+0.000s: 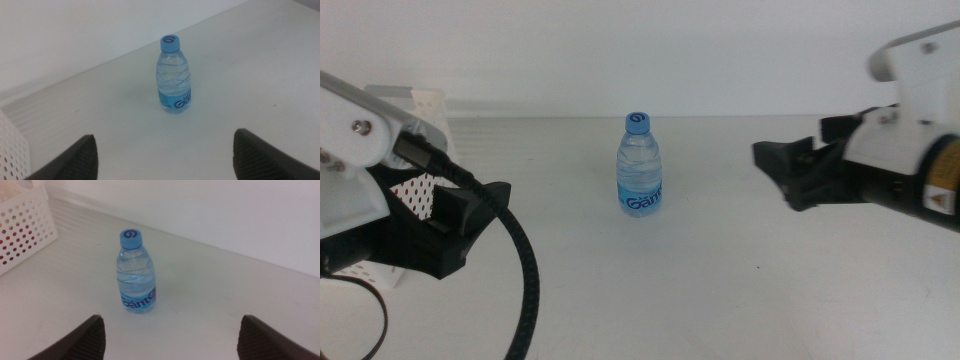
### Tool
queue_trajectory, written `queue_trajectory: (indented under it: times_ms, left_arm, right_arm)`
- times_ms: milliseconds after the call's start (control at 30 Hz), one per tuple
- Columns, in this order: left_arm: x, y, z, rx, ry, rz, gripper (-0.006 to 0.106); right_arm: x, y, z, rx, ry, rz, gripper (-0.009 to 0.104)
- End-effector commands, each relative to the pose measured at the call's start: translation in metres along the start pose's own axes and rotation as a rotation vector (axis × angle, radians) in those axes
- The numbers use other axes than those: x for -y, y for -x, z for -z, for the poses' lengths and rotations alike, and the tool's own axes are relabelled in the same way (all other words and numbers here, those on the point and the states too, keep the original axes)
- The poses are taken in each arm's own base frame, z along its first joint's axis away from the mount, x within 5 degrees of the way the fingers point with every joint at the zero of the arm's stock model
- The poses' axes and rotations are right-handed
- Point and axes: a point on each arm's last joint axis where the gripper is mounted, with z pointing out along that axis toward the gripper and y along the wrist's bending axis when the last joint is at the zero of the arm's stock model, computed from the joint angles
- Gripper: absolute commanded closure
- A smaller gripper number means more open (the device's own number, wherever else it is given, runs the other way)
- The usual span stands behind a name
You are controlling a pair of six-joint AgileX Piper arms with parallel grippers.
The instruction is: Use arms to grab the bottles and put them into the dustbin to the left of the table.
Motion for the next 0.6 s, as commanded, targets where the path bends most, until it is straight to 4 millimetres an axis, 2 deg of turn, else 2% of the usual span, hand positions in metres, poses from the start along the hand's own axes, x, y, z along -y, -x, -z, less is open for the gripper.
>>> queue_trajectory:
  times_ms: [0,267,367,567]
  left_arm:
    - [-0.001,0.015,0.005,0.101,0.005,0.014,0.014]
    - [-0.001,0.015,0.005,0.101,0.005,0.014,0.014]
    - [-0.001,0.015,0.005,0.101,0.005,0.014,0.014]
    - [-0.001,0.015,0.005,0.101,0.005,0.014,0.014]
  right_arm:
    - [0.0,0.016,0.023,0.096,0.003,0.042,0.021]
    - [0.006,0.002,0.084,0.168,0.002,0.047,0.021]
    - [0.009,-0.004,0.094,0.184,-0.001,0.051,0.023]
    - [0.017,-0.015,0.101,0.187,-0.044,0.035,0.023]
